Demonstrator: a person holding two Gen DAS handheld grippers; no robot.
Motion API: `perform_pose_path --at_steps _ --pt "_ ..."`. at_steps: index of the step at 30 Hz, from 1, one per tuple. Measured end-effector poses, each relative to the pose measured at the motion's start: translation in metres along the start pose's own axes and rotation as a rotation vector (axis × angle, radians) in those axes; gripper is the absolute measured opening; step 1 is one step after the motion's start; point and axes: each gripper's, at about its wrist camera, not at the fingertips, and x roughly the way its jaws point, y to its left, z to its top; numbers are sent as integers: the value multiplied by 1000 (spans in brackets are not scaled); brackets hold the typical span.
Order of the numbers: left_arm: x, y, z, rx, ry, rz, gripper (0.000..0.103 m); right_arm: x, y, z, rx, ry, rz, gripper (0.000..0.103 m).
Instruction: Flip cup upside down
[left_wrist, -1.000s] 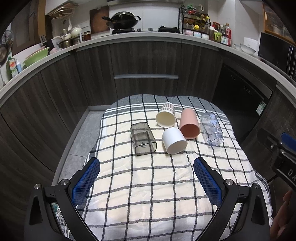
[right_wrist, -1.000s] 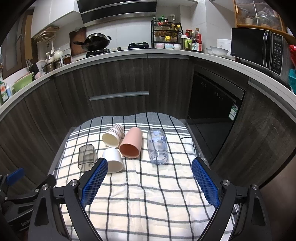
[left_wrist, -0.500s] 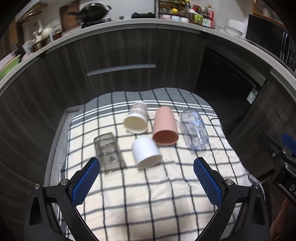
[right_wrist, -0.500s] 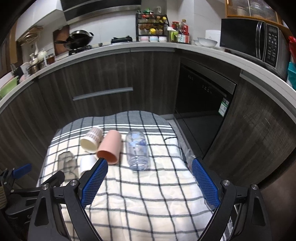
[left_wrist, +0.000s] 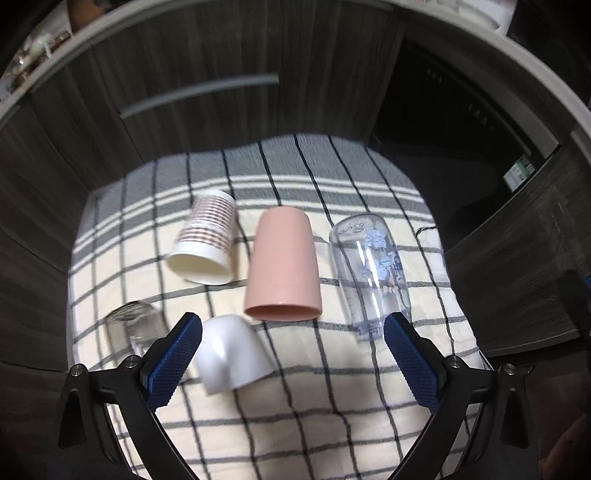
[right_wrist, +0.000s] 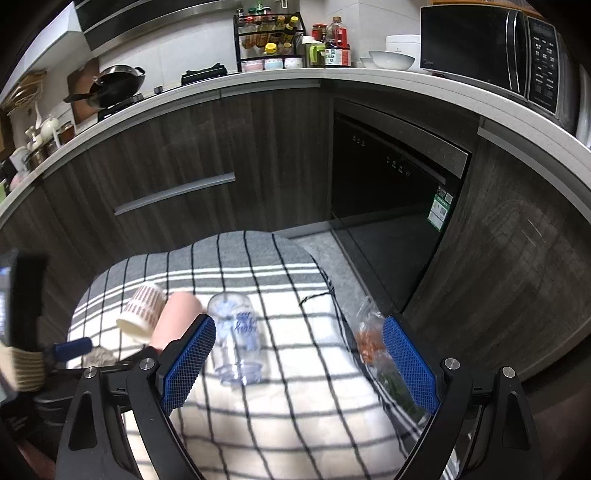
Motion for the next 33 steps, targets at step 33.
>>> perform_pose_path --at_steps 33 --pt "144 16 28 -43 289 -9 72 91 11 11 50 111 33 92"
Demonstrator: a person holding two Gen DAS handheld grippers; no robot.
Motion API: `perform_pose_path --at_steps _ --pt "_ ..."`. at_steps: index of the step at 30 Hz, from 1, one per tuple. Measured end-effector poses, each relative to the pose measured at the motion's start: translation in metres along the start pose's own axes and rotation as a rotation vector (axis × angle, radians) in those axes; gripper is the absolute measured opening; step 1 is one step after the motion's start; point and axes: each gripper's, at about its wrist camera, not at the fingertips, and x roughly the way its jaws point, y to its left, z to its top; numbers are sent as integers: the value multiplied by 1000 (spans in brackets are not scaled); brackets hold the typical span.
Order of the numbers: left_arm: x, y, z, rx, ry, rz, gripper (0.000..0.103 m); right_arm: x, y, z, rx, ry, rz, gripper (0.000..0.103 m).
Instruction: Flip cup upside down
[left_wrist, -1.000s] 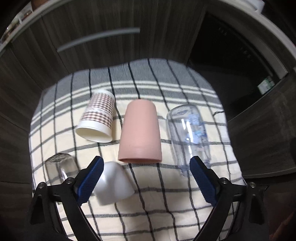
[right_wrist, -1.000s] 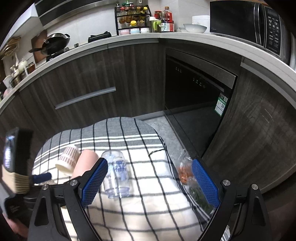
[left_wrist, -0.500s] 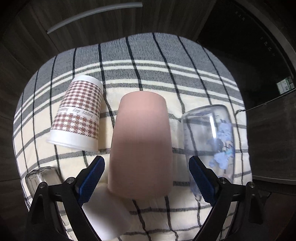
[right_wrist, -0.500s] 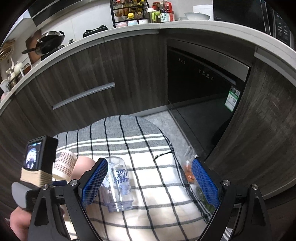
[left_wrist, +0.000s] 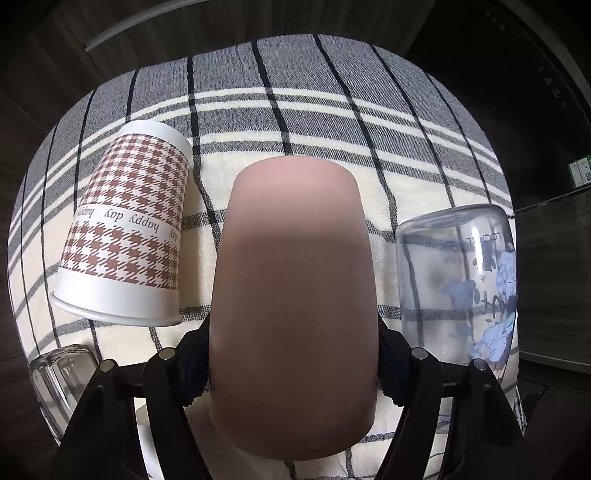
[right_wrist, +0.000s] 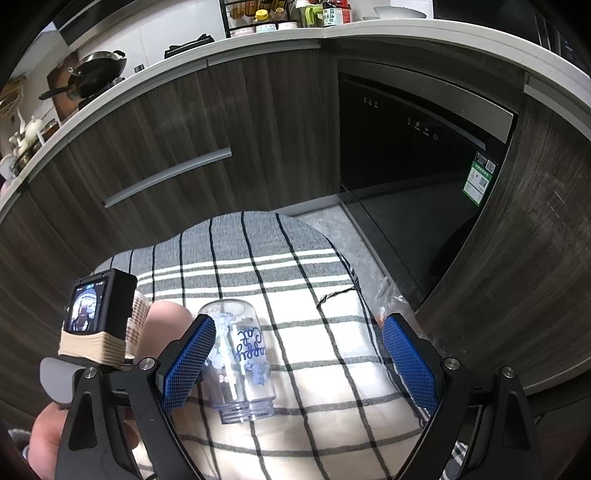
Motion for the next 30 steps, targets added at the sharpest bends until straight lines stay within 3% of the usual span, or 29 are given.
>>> perform_pose_path --at_steps 10,15,22,30 --pt "-31 -5 0 27 -77 1 72 -8 2 -5 2 2 7 92" --pt "-57 -3 -15 32 -116 -4 72 -21 1 -7 1 -11 6 92" --pt "-99 -5 -52 26 -200 -16 72 -52 -4 -13 8 -37 20 92" --pt "-132 7 -128 -22 -293 -22 72 -102 -8 -41 -31 -81 61 92"
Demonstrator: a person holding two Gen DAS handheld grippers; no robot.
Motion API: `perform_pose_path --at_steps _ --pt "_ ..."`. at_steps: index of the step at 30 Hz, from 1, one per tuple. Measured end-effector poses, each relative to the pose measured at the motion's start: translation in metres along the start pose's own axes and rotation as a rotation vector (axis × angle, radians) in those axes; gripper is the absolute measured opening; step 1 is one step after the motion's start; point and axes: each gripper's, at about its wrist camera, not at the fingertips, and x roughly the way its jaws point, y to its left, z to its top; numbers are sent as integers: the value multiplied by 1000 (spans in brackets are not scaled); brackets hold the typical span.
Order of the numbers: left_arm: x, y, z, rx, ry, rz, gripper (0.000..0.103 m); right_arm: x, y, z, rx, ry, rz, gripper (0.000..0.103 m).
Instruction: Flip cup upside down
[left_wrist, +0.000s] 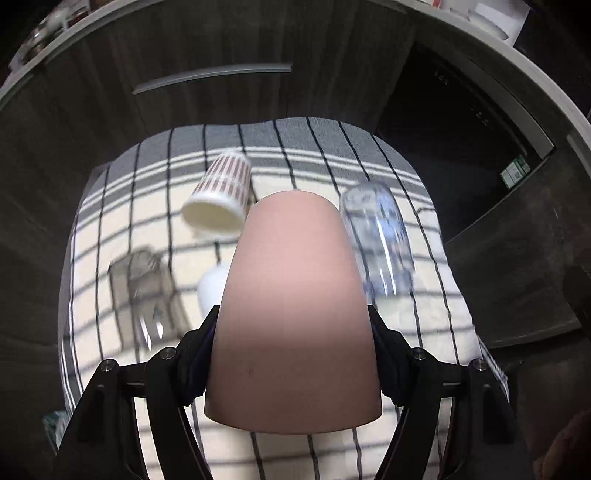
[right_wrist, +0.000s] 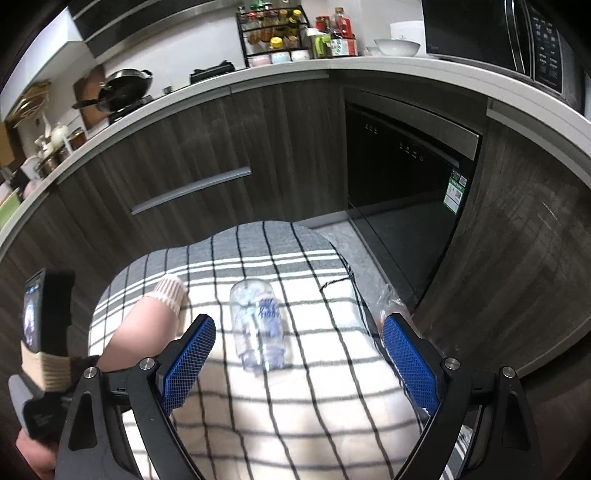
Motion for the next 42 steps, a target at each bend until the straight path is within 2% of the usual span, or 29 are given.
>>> perform_pose_path --at_steps 3,9,14,20,22,27,32,37,42 --pt "-12 -1 -35 -3 -24 -1 72 -14 0 -18 -28 -1 12 92" --pt "-11 -3 -89 -11 -84 8 72 -30 -1 -58 -92 22 16 92" --pt "0 4 -117 -47 -136 14 71 -37 -2 -90 -132 47 -13 92" --pt "6 -1 -135 -38 -163 12 70 -39 2 -114 -183 71 -45 92" --pt "10 -2 -140 -43 -141 -6 70 -39 2 -117 -195 75 -55 92" --pt "30 -2 -156 -47 -26 -58 69 -43 6 -116 -213 72 -70 92" --pt "32 -5 -161 -38 -26 -60 69 -44 12 -112 -243 60 -87 92" --pt "42 1 -162 -69 45 -75 82 -44 15 -110 -244 62 -85 92" --pt "26 10 -159 -102 21 -101 87 -48 21 -107 -245 72 -65 92"
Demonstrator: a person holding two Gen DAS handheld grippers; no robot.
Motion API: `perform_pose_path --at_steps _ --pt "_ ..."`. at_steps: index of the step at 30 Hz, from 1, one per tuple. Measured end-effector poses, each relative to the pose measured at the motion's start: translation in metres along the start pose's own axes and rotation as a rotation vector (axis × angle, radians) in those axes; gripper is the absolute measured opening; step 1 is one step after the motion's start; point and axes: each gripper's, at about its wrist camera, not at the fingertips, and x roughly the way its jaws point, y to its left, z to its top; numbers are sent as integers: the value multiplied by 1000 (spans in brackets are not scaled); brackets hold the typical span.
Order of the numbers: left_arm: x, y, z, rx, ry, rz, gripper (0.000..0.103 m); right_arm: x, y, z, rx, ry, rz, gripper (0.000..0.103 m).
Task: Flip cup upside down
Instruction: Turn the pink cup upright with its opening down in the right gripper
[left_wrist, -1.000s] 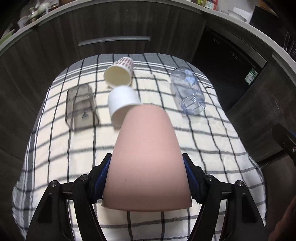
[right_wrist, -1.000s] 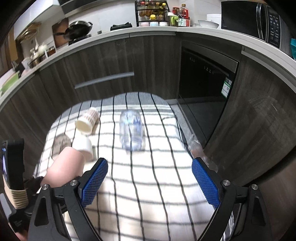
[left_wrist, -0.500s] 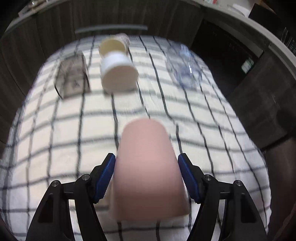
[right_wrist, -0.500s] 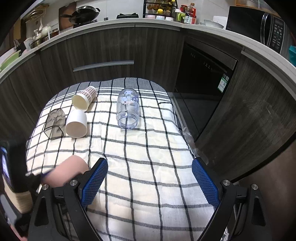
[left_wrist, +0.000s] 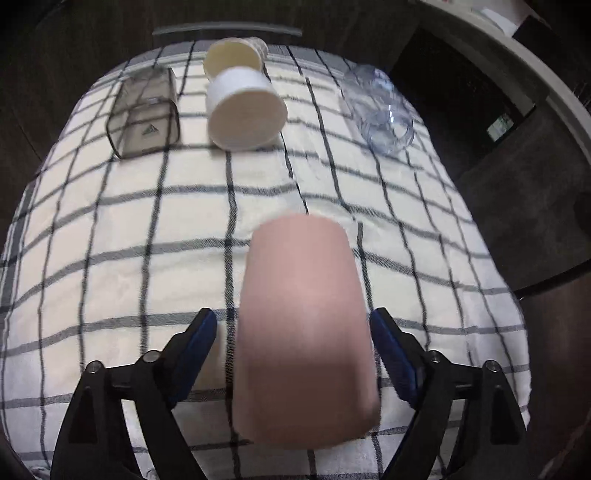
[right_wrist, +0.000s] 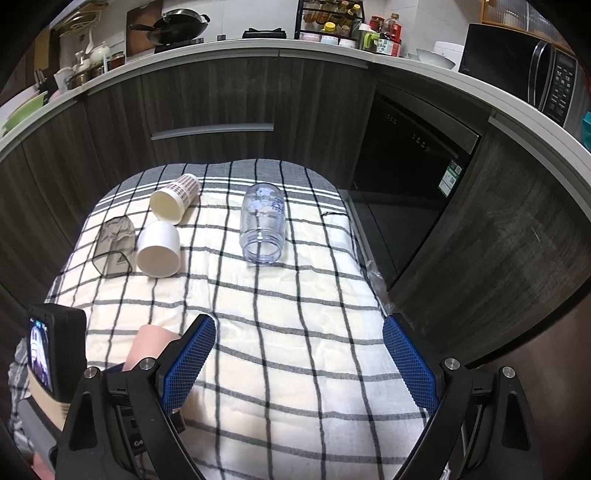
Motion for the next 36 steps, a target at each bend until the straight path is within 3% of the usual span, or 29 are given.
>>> perform_pose_path --at_steps 5,8,11,18,26,36 --pt "-41 10 6 -19 -86 1 93 -13 11 14 -14 7 60 92" --pt "-71 23 9 -44 -165 78 100 -15 22 26 -21 42 111 92" --pt "-94 39 11 -85 -220 143 100 -7 38 37 -31 134 177 92" --pt "-135 81 6 -188 -317 168 102 41 85 46 -65 457 287 92" --pt "-137 120 8 -269 -324 137 102 91 138 37 -156 751 257 91" --pt "-121 149 17 -316 -321 129 102 143 166 23 -186 970 181 88"
